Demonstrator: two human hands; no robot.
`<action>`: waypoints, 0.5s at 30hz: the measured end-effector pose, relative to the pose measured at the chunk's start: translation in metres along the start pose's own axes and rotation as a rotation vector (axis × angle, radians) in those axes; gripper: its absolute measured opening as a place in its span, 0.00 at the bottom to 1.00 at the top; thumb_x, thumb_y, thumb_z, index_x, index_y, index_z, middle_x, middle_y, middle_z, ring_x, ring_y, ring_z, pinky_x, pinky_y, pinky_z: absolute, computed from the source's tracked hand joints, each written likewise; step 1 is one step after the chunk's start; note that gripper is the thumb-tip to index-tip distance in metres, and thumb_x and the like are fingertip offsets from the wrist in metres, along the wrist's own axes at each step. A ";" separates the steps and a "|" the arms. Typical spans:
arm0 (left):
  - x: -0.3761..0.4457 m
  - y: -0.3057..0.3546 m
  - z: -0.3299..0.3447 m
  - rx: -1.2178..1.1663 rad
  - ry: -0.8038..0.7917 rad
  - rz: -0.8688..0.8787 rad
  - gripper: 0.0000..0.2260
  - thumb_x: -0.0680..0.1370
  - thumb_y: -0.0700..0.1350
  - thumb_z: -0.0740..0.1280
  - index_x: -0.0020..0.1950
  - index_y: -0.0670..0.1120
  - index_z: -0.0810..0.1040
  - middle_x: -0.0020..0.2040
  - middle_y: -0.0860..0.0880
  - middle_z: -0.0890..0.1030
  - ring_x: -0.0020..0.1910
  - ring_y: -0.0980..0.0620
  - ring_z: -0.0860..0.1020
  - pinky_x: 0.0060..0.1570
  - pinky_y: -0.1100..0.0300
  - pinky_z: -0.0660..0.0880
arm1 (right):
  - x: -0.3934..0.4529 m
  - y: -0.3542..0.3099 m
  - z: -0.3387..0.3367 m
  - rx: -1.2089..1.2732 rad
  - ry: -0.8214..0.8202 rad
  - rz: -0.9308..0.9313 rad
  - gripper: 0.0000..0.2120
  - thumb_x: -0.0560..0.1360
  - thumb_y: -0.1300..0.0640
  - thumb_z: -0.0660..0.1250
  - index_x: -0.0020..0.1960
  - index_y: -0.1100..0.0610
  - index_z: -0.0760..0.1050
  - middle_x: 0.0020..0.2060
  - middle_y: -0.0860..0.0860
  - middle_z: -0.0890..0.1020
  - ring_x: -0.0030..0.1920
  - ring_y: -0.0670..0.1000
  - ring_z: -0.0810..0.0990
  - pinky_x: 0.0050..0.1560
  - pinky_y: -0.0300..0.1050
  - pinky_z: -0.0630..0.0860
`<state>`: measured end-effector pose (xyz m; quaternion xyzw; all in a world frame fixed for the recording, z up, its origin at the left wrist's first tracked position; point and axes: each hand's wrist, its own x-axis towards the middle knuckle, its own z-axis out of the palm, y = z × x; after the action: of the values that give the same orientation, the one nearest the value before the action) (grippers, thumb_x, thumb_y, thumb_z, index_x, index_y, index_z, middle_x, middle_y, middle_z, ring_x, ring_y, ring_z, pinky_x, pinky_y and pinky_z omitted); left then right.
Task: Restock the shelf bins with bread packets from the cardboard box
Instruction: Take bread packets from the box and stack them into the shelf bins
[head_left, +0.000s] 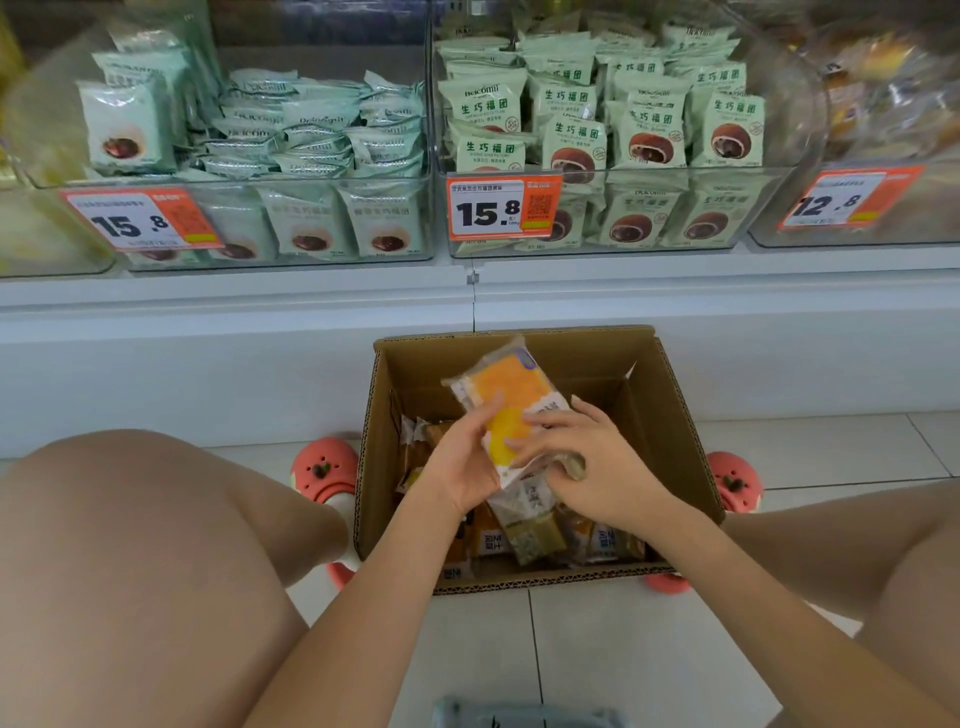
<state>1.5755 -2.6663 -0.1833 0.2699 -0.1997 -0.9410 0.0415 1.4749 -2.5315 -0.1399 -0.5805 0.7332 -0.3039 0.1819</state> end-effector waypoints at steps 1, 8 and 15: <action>-0.001 0.001 0.002 0.017 0.040 0.021 0.24 0.73 0.48 0.68 0.68 0.41 0.72 0.62 0.39 0.78 0.58 0.41 0.78 0.56 0.46 0.77 | -0.001 0.000 0.001 0.084 0.096 0.045 0.17 0.69 0.69 0.66 0.47 0.49 0.82 0.53 0.31 0.75 0.62 0.30 0.67 0.72 0.41 0.55; -0.005 0.007 0.014 0.281 0.074 0.046 0.21 0.68 0.39 0.71 0.61 0.44 0.75 0.55 0.43 0.83 0.51 0.46 0.82 0.47 0.51 0.81 | 0.012 0.006 -0.021 0.829 0.269 0.591 0.16 0.77 0.53 0.65 0.65 0.49 0.71 0.58 0.47 0.78 0.55 0.46 0.80 0.56 0.47 0.77; -0.009 0.001 0.044 0.540 0.012 0.166 0.20 0.67 0.41 0.73 0.58 0.44 0.78 0.53 0.44 0.83 0.52 0.47 0.82 0.51 0.53 0.78 | 0.008 -0.002 -0.027 0.867 0.100 0.550 0.20 0.75 0.47 0.66 0.65 0.51 0.71 0.57 0.50 0.81 0.58 0.51 0.80 0.59 0.51 0.76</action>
<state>1.5598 -2.6498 -0.1449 0.2593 -0.4644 -0.8455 0.0463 1.4573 -2.5330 -0.1180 -0.2224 0.6733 -0.5481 0.4436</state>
